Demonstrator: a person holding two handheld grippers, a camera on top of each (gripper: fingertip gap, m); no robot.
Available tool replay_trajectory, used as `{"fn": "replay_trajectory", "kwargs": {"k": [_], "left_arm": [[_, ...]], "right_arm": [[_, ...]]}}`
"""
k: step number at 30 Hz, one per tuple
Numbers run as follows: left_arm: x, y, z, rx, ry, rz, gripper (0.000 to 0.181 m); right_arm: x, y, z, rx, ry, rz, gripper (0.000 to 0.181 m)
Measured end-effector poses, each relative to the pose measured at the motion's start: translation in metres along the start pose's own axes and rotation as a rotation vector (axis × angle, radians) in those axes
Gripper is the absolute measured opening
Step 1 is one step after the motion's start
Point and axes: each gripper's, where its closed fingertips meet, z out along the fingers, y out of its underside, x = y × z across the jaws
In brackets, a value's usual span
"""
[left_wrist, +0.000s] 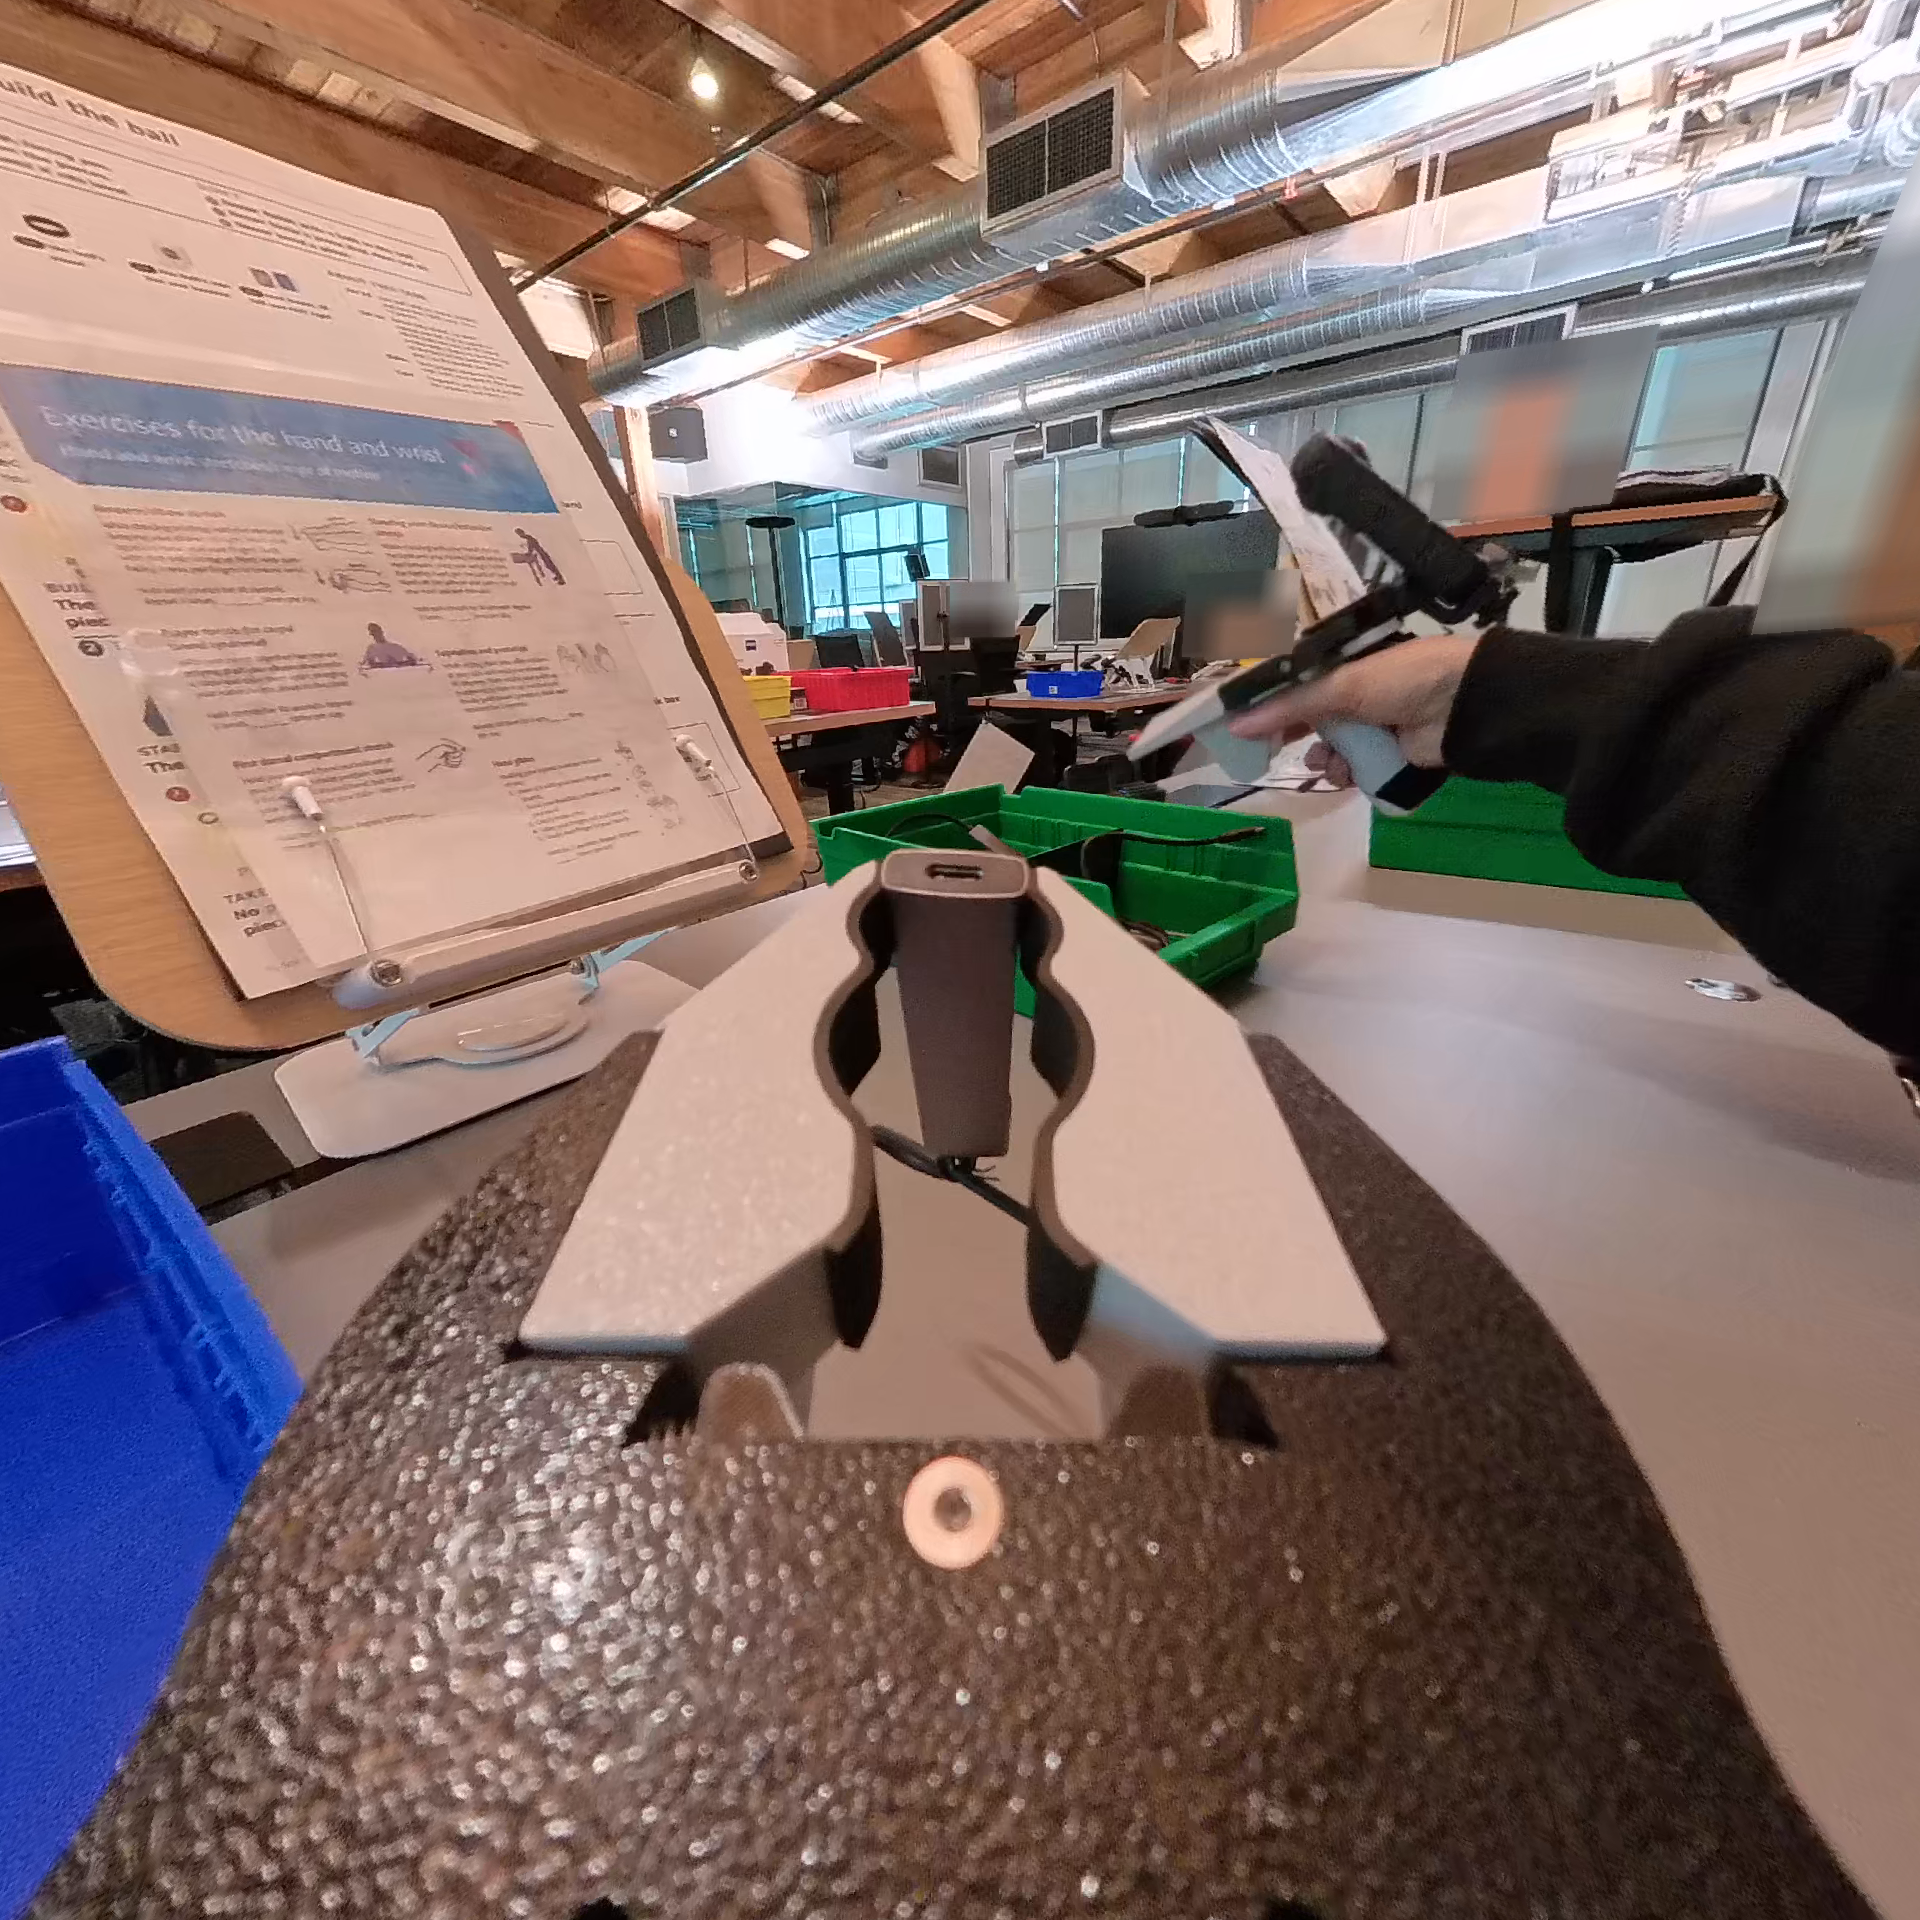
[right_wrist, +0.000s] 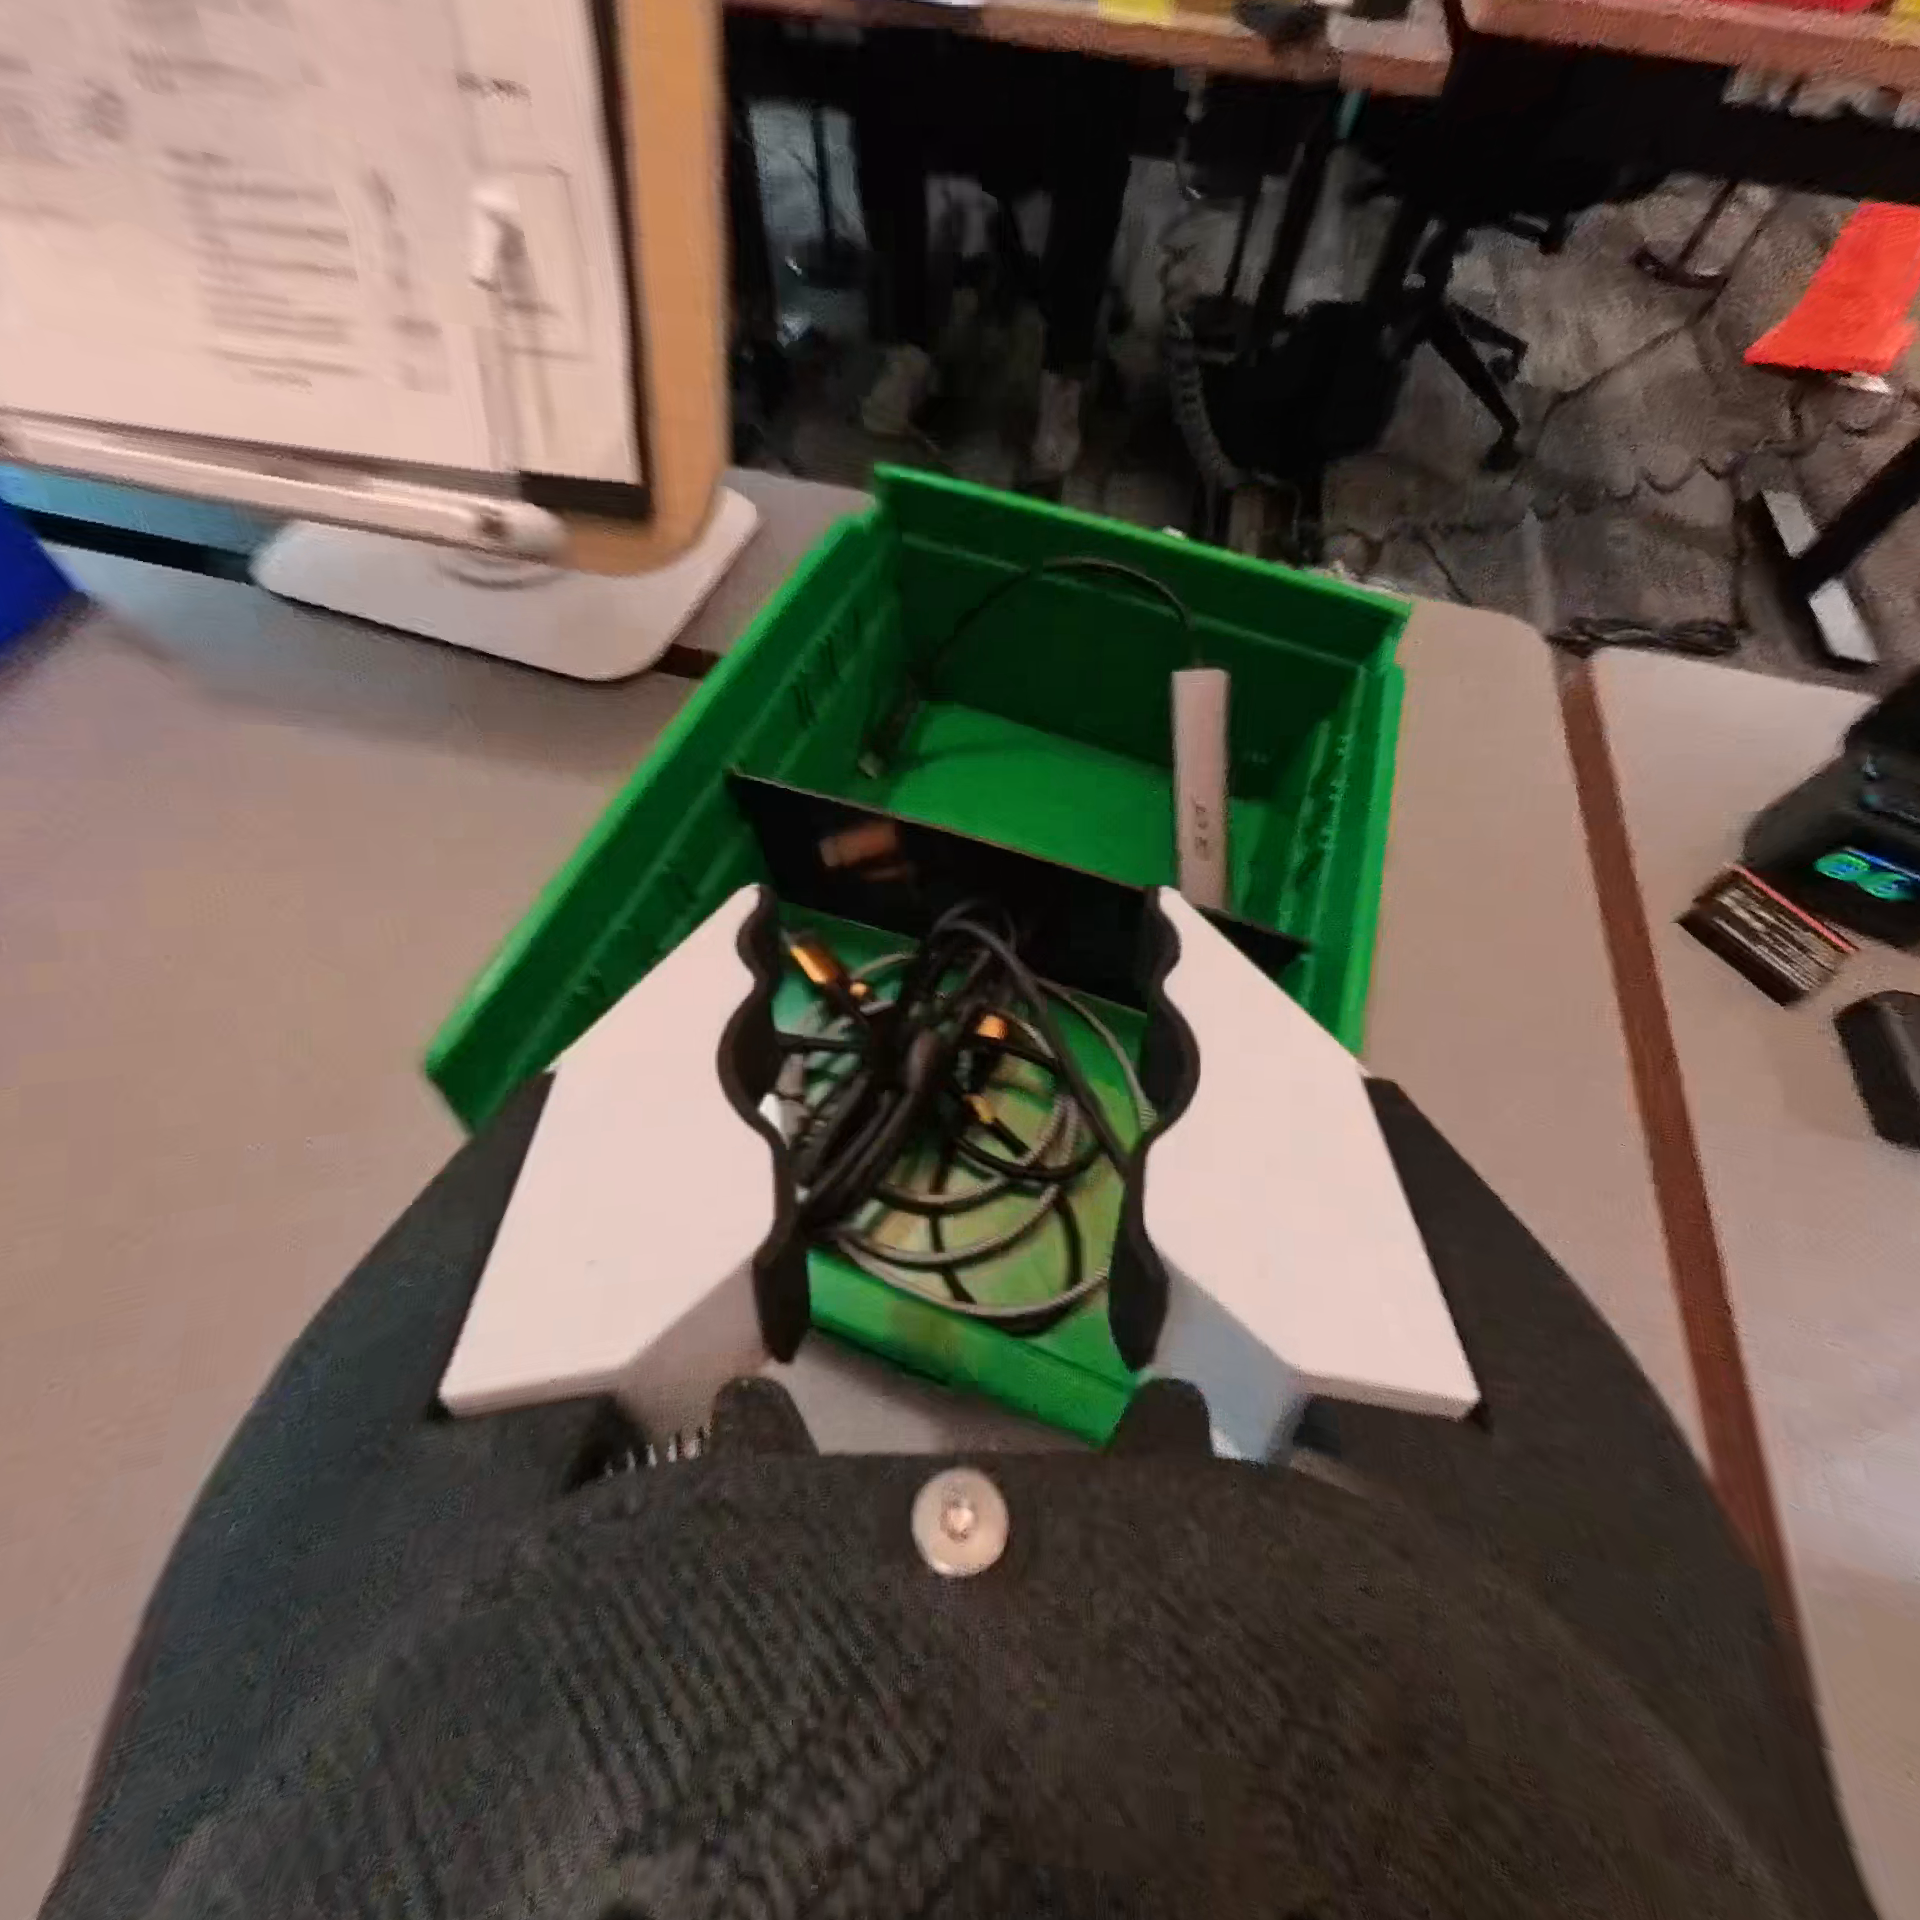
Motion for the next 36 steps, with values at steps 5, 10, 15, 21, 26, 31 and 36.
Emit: {"fn": "replay_trajectory", "kwargs": {"k": [5, 10, 15, 21, 26, 31, 36], "left_arm": [[0.025, -0.009, 0.0, 0.069, 0.162, -0.007, 0.021], [0.062, -0.03, -0.011, 0.197, 0.424, -0.128, 0.021], [0.073, -0.041, -0.017, 0.244, 0.523, -0.211, 0.022], [0.072, -0.035, -0.015, 0.223, 0.521, -0.2, 0.022], [0.062, -0.026, -0.009, 0.182, 0.443, -0.185, 0.022], [0.039, -0.027, -0.006, 0.198, 0.245, -0.077, 0.04], [0.027, -0.006, 0.002, 0.083, 0.165, -0.061, 0.035]], "right_arm": [[-0.174, 0.014, -0.04, -0.063, -0.71, 0.038, 0.104], [-0.306, 0.047, -0.092, -0.086, -1.185, -0.074, 0.1], [-0.356, 0.06, -0.106, 0.123, -1.187, -0.364, 0.081], [-0.368, 0.065, -0.113, 0.259, -1.125, -0.564, 0.036], [-0.355, 0.062, -0.102, 0.254, -0.996, -0.684, 0.022], [-0.292, 0.021, -0.071, 0.237, -0.674, -0.713, 0.022], [-0.124, -0.056, -0.035, 0.139, 0.121, -0.923, 0.022]]}}
